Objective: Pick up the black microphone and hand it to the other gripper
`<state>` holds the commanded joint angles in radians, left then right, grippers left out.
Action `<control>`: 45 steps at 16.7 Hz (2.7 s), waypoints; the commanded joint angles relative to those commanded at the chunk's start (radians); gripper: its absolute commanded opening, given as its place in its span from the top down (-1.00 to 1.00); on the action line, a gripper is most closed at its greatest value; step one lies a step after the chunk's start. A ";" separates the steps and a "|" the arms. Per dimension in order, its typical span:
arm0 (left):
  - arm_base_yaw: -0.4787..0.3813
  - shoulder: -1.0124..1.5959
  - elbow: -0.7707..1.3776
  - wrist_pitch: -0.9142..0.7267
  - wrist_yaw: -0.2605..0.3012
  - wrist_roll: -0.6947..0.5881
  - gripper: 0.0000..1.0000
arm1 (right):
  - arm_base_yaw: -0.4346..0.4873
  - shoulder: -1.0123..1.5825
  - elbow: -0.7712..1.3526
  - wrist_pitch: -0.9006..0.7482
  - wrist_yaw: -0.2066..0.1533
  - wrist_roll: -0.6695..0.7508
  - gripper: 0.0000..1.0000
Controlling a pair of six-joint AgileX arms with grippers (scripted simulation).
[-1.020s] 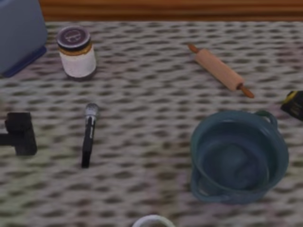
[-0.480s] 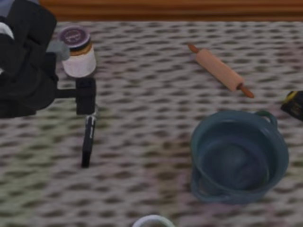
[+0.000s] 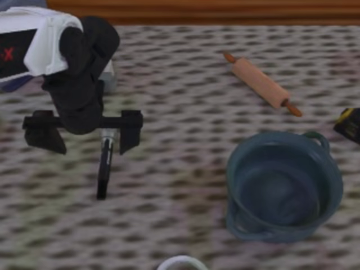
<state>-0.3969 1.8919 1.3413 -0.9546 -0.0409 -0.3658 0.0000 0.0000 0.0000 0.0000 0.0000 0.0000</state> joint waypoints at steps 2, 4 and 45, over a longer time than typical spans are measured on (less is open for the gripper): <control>0.000 0.000 0.000 0.000 0.000 0.000 -1.00 | 0.000 0.000 0.000 0.000 0.000 0.000 -1.00; 0.005 -0.003 -0.003 0.002 0.001 0.001 -1.00 | 0.000 0.000 0.000 0.000 0.000 0.000 -1.00; 0.009 0.127 -0.141 0.394 0.021 0.039 1.00 | 0.000 0.000 0.000 0.000 0.000 0.000 -1.00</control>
<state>-0.3875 2.0192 1.2001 -0.5610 -0.0196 -0.3269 0.0000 0.0000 0.0000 0.0000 0.0000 0.0000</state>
